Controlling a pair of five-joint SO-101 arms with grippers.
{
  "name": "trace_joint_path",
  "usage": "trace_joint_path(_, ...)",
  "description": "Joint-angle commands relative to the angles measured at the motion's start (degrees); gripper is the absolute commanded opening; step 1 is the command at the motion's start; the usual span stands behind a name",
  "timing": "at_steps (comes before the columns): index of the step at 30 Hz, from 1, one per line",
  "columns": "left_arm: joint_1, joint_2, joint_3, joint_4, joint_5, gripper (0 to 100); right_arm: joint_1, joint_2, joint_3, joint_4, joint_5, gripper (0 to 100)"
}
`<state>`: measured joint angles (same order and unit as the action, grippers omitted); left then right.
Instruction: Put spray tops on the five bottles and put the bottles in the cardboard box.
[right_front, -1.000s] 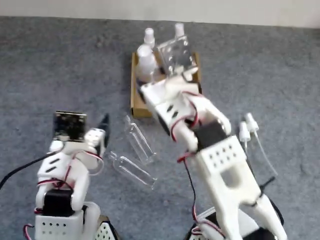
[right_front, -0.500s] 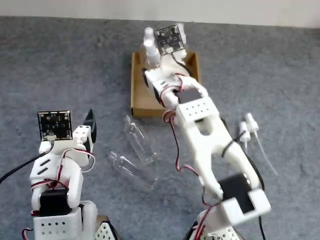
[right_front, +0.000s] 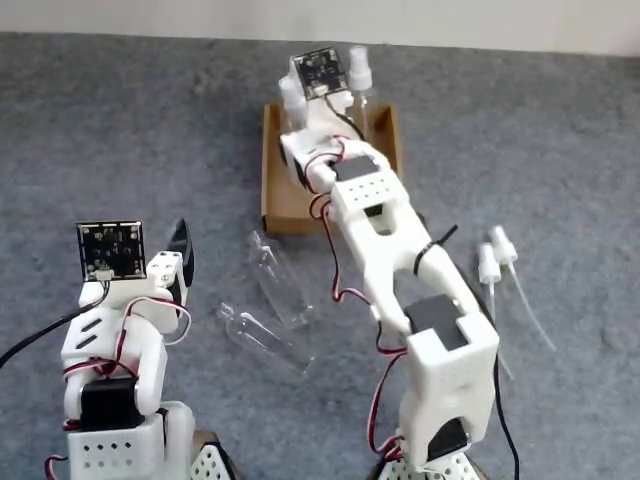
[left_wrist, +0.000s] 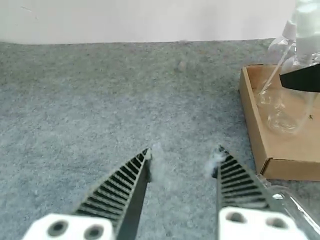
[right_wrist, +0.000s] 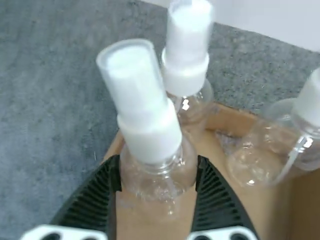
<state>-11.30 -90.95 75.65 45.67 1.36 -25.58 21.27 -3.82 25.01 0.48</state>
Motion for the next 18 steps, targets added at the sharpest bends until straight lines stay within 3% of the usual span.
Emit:
trace_joint_path(1, -0.57, 0.22, -0.13, -1.41, -0.53, 15, 0.84, 0.04, -4.26, -1.45, -2.02, 0.4)
trace_joint_path(8, -0.57, 0.22, -0.13, -1.32, -0.53, 15, 0.66, 0.31, -4.26, -1.19, -2.11, 1.4)
trace_joint_path(14, -0.57, 0.22, -0.13, -1.23, -0.53, 15, 0.57, 0.22, -4.09, -1.01, -2.11, 14.6)
trace_joint_path(18, -0.57, 0.22, -0.13, -1.23, -0.53, 15, 0.57, 0.13, -4.26, -0.04, -2.11, 17.5)
